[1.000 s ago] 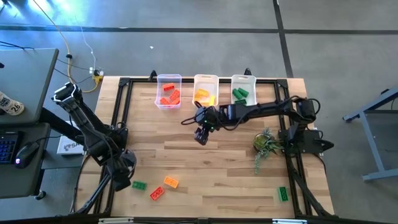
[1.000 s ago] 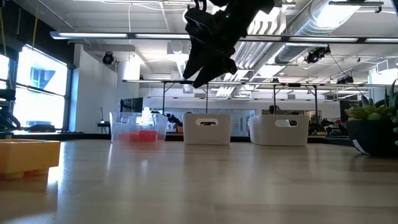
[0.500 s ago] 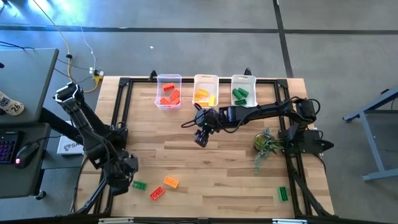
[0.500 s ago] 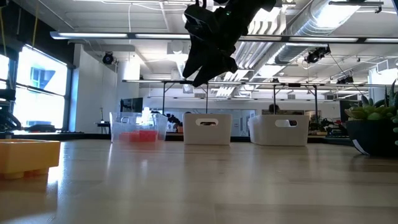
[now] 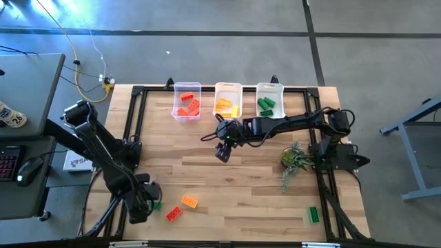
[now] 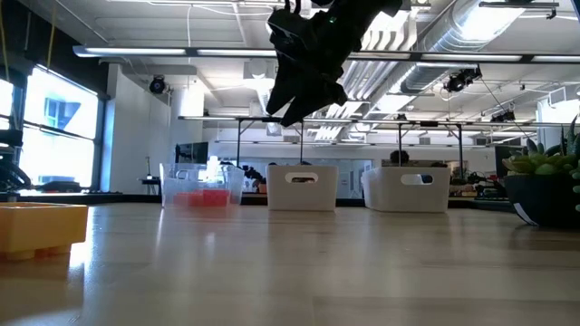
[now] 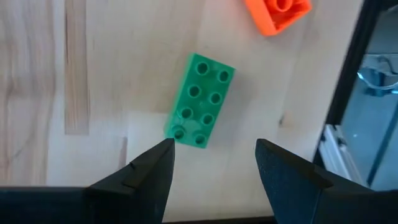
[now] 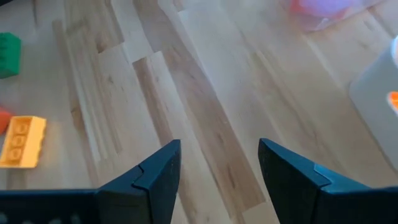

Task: Sort & place blocks by color
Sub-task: Put the green game piece into the right white bin

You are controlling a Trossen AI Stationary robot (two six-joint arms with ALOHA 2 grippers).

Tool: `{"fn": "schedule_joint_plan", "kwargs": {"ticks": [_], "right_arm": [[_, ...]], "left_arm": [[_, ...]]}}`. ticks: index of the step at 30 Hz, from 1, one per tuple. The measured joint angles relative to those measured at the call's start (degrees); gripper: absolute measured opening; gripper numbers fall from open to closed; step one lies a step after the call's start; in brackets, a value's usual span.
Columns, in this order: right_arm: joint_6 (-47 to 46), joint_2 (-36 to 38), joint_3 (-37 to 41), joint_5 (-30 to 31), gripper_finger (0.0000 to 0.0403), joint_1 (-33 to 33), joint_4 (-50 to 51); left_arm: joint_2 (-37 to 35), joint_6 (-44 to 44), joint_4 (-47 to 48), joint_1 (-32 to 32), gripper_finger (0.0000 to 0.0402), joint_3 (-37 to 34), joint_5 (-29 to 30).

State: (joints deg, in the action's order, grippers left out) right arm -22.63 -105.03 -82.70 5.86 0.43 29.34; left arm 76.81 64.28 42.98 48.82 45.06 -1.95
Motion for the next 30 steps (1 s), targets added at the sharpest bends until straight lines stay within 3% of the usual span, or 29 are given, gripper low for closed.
{"fn": "schedule_joint_plan", "kwargs": {"ticks": [11,30], "right_arm": [[-1.81,0.0,0.0,2.77,0.0202,-0.04,0.0],[-1.9,0.0,0.0,2.79,0.0202,-0.04,0.17]], "left_arm": [[5.16,-5.12,-2.5,0.0,0.0211,0.02,0.92],[14.85,-3.67,-3.89,-0.02,0.021,0.18,1.15]]}}
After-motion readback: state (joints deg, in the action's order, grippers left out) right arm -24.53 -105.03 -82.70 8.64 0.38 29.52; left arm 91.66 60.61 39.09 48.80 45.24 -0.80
